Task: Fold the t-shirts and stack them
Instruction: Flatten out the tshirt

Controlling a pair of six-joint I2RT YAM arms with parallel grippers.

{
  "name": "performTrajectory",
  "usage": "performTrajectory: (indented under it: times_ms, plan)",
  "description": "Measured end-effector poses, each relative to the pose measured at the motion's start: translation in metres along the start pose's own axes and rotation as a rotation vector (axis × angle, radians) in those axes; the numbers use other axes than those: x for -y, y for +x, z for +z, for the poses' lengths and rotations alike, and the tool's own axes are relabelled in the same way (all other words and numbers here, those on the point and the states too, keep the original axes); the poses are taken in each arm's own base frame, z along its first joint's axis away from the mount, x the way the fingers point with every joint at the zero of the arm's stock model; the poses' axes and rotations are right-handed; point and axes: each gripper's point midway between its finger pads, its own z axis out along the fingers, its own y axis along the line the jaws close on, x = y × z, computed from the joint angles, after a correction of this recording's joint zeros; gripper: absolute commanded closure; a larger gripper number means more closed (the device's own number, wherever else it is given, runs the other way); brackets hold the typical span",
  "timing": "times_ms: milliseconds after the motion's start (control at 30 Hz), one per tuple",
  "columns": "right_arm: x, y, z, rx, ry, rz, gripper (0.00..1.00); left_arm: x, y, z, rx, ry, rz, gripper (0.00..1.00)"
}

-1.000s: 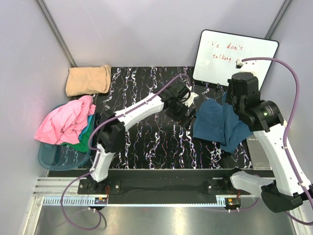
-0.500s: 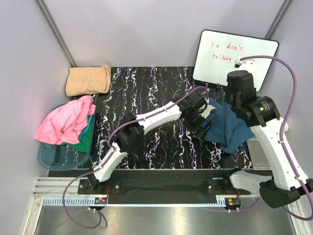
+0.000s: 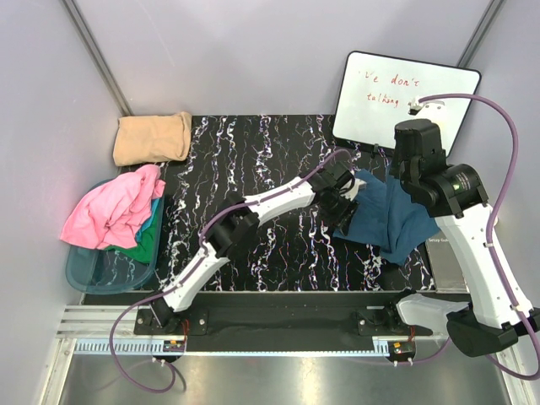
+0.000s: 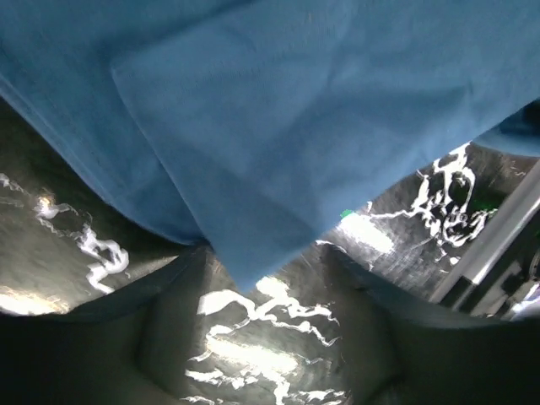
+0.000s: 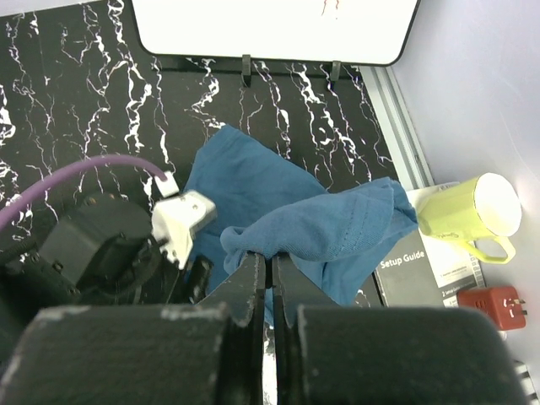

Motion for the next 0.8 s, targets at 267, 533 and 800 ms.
performTrajectory:
  times_ms: [267,533,800]
  plan:
    - [0.002,0.005,-0.001,-0.018,0.006,0.003,1.00,-0.015,-0.003,0.007,0.023,-0.007,-0.040,1.00]
    - [0.001,0.009,0.000,-0.027,0.007,0.005,1.00,-0.092,0.009,-0.073,0.108,-0.127,-0.227,1.00]
    - [-0.010,0.029,0.012,-0.082,-0.020,-0.019,1.00,-0.165,-0.021,-0.216,0.395,-0.324,-0.323,1.00]
